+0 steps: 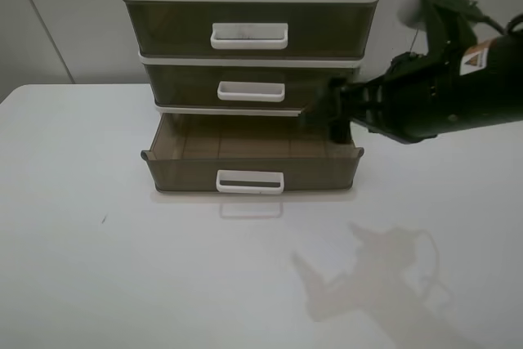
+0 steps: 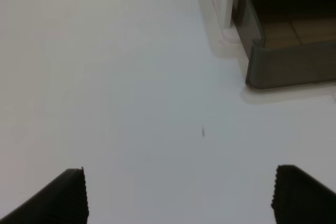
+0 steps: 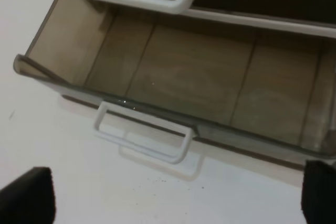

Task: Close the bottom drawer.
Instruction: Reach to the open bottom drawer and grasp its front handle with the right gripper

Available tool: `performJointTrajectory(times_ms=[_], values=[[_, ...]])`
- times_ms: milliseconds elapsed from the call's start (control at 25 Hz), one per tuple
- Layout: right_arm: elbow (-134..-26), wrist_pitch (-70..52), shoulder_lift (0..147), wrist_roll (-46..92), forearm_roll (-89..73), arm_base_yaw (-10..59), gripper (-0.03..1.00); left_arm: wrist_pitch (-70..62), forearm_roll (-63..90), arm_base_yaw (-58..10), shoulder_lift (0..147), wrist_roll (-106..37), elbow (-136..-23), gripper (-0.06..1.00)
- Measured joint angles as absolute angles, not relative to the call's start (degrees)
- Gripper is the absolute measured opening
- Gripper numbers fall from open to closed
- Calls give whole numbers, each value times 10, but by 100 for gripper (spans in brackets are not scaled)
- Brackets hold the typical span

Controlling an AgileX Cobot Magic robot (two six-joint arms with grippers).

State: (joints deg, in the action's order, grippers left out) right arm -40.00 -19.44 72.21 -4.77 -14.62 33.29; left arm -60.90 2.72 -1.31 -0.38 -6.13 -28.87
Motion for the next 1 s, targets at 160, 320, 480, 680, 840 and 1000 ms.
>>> performJointTrajectory(times_ms=[160,320,480,680,840,1000], values=[[-400,-147,793,-48,-126,384,82,-609,27,-13,-4,-61,-289,72],[-400,-81,869,-48,-120,415,79,-609,27,-13,-4,-61,-289,72],[-400,-28,927,-48,-139,435,54,-609,27,-13,-4,-61,-289,72],[-401,24,958,-48,-150,437,14,-609,27,-13,-4,-61,-289,72],[-401,95,982,-48,-153,437,4,-609,27,-13,-4,-61,-289,72],[-401,132,1006,-48,-153,438,2,-609,27,-13,-4,-61,-289,72]])
